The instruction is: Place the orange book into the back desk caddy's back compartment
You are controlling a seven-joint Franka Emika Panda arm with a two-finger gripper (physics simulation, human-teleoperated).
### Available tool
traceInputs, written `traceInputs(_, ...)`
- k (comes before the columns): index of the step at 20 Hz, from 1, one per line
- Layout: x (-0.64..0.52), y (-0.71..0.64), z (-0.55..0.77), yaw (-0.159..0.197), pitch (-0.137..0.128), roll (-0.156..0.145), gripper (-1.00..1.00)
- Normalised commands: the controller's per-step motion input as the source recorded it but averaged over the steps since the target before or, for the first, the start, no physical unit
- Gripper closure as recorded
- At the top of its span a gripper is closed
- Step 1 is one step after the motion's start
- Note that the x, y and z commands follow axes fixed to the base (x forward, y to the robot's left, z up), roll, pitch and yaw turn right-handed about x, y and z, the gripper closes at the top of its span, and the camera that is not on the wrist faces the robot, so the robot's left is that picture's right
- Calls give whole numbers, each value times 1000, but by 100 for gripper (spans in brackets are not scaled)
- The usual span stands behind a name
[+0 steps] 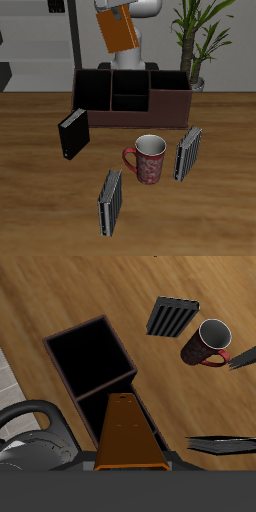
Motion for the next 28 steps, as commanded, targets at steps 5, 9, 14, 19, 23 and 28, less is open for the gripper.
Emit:
traceInputs(5,27,173,-59,132,23,15,100)
traceInputs(9,-67,146,-299,124,80,28,100)
traceInputs(14,-61,103,-223,87,75,28,100)
traceInputs(19,24,-19,-169,66,57,-3,100)
traceInputs(23,80,-127,-80,50,40,-34,100)
traceInputs(28,92,-100,-91,119,18,-24,100)
